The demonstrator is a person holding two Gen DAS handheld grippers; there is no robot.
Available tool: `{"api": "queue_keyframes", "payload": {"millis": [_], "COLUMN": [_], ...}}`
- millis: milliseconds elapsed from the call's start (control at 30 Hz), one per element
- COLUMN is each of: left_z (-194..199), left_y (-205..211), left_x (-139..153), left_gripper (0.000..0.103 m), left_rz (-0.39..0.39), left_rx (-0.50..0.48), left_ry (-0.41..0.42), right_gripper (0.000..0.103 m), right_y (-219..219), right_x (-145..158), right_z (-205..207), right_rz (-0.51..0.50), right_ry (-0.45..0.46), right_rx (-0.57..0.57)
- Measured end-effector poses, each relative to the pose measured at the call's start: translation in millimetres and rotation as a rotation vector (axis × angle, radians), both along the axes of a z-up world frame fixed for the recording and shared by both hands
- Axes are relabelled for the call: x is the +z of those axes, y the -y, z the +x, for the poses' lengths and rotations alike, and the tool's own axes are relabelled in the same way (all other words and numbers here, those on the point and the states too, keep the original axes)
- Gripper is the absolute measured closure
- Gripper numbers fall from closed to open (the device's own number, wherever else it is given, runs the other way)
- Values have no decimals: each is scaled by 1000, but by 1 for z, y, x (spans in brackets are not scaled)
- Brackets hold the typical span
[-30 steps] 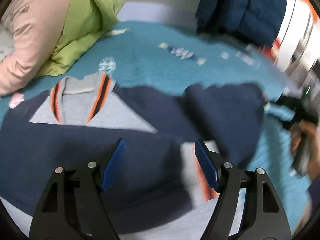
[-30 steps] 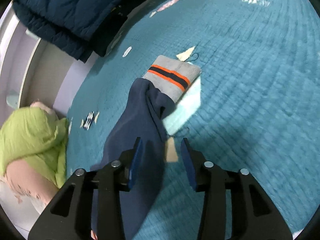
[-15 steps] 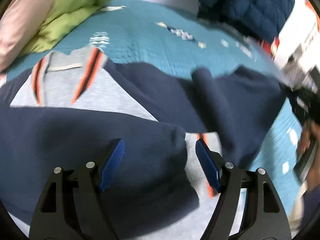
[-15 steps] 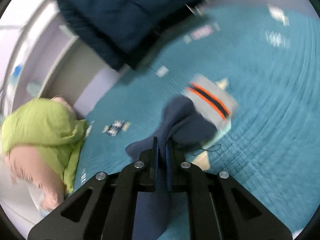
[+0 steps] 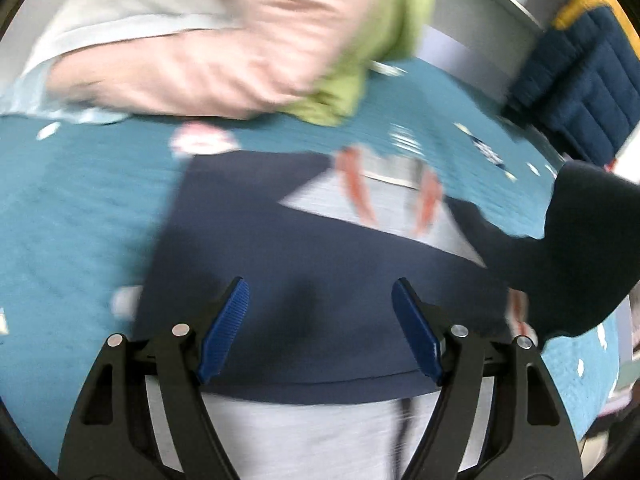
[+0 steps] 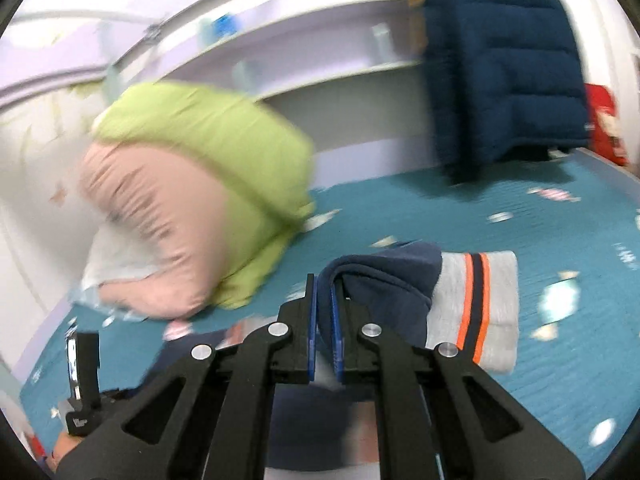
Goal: Fold large clothes
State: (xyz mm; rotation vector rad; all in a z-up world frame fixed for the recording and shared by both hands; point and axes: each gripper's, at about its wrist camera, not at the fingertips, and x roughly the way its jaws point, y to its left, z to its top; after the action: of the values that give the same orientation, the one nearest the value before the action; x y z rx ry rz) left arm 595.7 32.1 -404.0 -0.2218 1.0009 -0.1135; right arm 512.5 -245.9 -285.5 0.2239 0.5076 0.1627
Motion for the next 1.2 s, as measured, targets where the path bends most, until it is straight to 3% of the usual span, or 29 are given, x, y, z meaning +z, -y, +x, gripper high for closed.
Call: {"api": "queue_keyframes", "payload": {"millis": [67,167,300,367,400,500,600,700,833,867,900,1000,1067,1200], "left_z": [-7,-19,-31,-35,-36,-40,-41,-39,-35,-33,-31,-26,-23,-16], "left_y": [-39,-75,-103,-111,-114,-114,-108,-92,-46,-26,-9,44,78,141], "left_x": [2,2,-3,-8,-9,-10,-5,5,13,14,14,14,13,0], "left_gripper": [28,28,28,28,28,28,28,28,28,28,28,28,28,28], "left_rz": [-8,4,4,-7,-10,-8,5,16,27,31,30,33,34,128], "left_rx": [55,91,110,119,119,99,86,65,-41,-76,-110,-199,-249,-353], "left_ry": [-14,-19,-37,-54,-60,-58,-44,-23,-6,-7,-6,-6,-9,-30], "right_gripper": [97,97,92,82,71,45,39,39,40,45,63,87,91,94], "right_y": [-44,-108,-182,-198,-204,-188,-158,-111,-39,-16,2,43,59,72], "right_x": [-20,-57,-127,-149,-154,-146,-129,-109,-101,-107,-113,-142,-169,-178], "right_z": [13,25,45,44,41,21,9,-12,-29,-27,-24,-13,-6,-11], "right_rz": [15,-49,-239,-303,-318,-252,-122,15,85,107,123,178,251,345], "right_ry": [-52,-134,-309,-369,-380,-367,-369,-354,-317,-333,-349,-443,-527,-519], "right_rx": [51,90,128,145,157,171,168,135,0,-34,-58,-95,-86,-59]}}
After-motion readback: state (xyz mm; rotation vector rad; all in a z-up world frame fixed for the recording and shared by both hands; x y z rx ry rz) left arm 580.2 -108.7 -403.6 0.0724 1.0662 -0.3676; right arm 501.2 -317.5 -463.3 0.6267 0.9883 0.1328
